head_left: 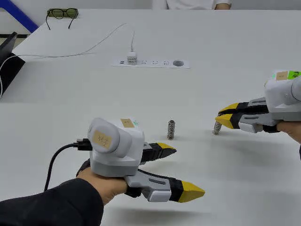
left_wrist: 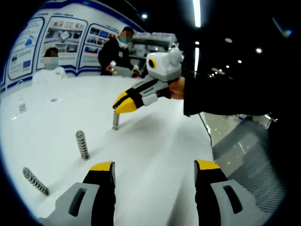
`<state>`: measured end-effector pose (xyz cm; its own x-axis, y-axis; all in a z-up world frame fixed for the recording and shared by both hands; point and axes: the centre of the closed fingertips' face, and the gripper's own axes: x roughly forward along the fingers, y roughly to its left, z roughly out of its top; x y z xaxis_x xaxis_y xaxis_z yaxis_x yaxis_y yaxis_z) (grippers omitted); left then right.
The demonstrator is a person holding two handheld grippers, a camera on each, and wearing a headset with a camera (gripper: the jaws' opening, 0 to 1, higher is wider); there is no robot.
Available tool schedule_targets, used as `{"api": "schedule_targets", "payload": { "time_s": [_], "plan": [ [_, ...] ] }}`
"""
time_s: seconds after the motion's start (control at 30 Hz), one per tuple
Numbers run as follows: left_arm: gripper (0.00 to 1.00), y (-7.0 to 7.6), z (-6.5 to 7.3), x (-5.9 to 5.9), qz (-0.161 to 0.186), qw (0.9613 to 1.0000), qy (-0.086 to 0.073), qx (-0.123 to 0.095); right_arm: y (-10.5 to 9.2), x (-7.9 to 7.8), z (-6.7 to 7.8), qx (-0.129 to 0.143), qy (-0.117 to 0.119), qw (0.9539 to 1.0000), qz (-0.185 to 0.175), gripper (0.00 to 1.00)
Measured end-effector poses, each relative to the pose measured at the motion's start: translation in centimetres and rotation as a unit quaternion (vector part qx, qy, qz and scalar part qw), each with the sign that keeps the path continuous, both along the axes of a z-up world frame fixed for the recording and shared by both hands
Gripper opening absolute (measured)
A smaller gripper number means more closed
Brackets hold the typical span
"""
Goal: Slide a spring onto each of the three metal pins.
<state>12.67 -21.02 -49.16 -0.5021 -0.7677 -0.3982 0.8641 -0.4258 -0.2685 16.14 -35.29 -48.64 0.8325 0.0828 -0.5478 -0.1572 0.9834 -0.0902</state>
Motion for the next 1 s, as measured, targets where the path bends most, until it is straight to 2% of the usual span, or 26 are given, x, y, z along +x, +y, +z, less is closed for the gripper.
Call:
{"api": "schedule_targets", "payload": {
  "time_s": [0.37,1.0],
  "plan": [
    [0.69,0.04,-0.13,0.04,0.001,1.0000,0.000,0.002,0.03,-0.14,-0.87,0.004,0.007,1.0000,-0.002,0.12],
    [0.69,0.08,-0.16,0.07,0.001,1.0000,0.001,0.003,-0.34,-0.19,-0.67,0.003,-0.003,0.9999,-0.014,0.14]
  ]
}}
